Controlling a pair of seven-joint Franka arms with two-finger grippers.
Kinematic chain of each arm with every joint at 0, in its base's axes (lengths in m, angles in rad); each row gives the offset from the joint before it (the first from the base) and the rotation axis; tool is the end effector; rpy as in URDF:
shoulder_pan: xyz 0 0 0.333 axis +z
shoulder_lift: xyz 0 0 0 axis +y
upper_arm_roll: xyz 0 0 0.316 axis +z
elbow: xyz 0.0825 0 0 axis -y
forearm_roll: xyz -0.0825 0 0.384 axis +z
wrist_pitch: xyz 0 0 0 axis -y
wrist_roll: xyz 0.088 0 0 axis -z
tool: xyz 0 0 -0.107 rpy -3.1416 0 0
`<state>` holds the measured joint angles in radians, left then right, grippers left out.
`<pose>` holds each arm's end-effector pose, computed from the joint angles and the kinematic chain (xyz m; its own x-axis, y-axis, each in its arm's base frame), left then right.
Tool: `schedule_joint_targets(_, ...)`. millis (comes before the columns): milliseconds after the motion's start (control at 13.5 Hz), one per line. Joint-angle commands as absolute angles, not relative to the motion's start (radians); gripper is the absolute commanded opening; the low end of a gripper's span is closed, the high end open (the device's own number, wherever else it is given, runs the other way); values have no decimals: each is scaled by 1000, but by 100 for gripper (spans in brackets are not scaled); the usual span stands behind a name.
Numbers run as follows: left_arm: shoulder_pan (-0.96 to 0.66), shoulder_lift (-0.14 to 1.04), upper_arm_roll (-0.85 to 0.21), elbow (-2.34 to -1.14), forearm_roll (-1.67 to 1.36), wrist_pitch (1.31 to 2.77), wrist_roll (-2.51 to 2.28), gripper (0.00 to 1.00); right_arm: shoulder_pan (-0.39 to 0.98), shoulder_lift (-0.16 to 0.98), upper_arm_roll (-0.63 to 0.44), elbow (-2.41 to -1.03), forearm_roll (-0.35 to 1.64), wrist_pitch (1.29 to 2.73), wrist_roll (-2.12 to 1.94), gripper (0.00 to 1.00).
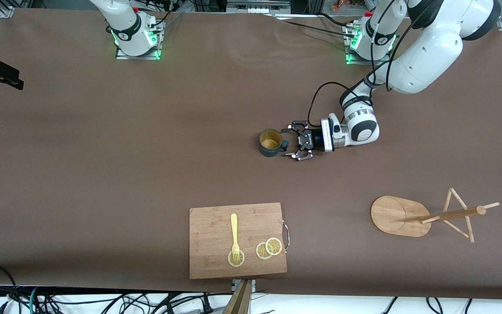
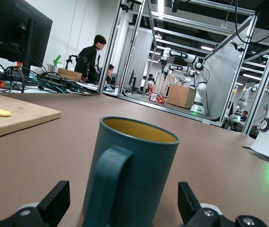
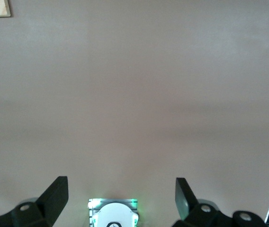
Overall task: Pass cup and hang on rack
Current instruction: 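Grasp the mug handle with the left gripper while the right gripper retracts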
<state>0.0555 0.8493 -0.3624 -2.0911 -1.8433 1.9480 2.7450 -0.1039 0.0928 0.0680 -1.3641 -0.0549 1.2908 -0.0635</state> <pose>0.4655 -0.2373 0.0499 0.2536 -0.0126 0.9672 -0.9564 -0.1532 0.2488 0.5519 -0.0289 0.6458 0.9858 0.0136 -0.1675 0.0202 -0.9991 0.0377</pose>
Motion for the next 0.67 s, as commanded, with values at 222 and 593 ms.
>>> schedule_joint_targets(222,43,885,-359,-2083,-1885,1940,2990,31,-118,80,48,-1390,-23,1296,-104,100)
schedule_joint_targets(593,84,879,-357,-2088,-1913,1934,3080,0,-120,86,48,-1390,-26,1305,-107,100)
